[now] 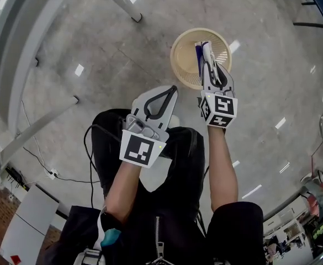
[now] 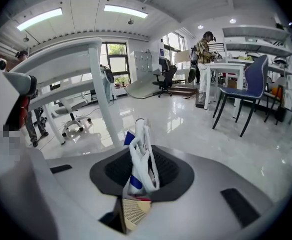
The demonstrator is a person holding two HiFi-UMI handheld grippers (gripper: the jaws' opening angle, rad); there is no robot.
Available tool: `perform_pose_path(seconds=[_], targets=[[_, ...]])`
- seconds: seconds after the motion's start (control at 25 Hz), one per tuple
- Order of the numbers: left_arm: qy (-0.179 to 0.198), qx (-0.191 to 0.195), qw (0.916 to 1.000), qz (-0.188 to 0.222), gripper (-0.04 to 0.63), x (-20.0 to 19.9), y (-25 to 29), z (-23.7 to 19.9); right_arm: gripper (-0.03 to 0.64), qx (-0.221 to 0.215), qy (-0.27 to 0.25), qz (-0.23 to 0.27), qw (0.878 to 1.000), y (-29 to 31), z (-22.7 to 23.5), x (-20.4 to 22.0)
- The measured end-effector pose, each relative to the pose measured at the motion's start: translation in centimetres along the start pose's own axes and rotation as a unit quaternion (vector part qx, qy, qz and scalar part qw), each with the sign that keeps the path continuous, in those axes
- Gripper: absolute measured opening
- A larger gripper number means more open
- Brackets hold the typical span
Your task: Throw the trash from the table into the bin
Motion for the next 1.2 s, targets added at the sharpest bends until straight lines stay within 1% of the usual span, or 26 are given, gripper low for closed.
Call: perform_pose_path(seconds=[0.32, 0.44, 0.6, 0.64, 0.76, 0.96, 1.04, 1.2], targets=[[0.009, -0.001, 0.9998, 0.016, 0.006, 1.4, 1.0, -1.4, 0.086, 0.014, -0.005, -0.027, 1.000, 3.0, 1.5, 3.8], [0.000, -0.007, 0.9999, 0.009, 0.006, 2.3, 1.3, -1.9, 0.086, 0.014, -0.003, -0.033, 0.999, 3.9, 1.6, 4.9], [0.022, -0.003, 0.9997, 0.007, 0.006, 2.5, 1.7, -1.7, 0.086, 0.007, -0.001, -0.051, 0.999, 4.8, 1.5, 6.1], [0.024, -0.002, 0.9997, 0.009, 0.006, 2.5, 1.7, -1.7, 0.092, 0.008, 0.001, -0.061, 0.998, 5.0, 1.5, 6.6], [0.021, -0.004, 0.9997, 0.012, 0.006, 2.3, 1.5, -2.1, 0.148, 0.015, 0.002, -0.089, 0.996, 5.5, 1.6, 7.6], [0.017, -0.006, 0.9998, 0.006, 0.006, 2.0, 0.7, -1.9, 0.215, 0.018, -0.001, -0.098, 0.995, 5.0, 1.6, 7.4], [0.011, -0.007, 0.9999, 0.001, 0.006, 1.8, 0.2, -1.7, 0.224, 0.019, 0.002, -0.100, 0.995, 4.5, 1.6, 7.2], [0.022, -0.007, 0.9997, 0.001, 0.006, -0.6, -1.0, -1.2, 0.224, 0.014, 0.011, -0.105, 0.994, 2.5, 0.9, 5.7]])
Point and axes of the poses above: the fingertips, and each gripper's own axes: y forward along the fingers, z to its right, x out of its underside, the point moved 1 cm from there along -y, backward along the fingers, and after that the axes turned 2 degrees about y, right-handed, at the moved point
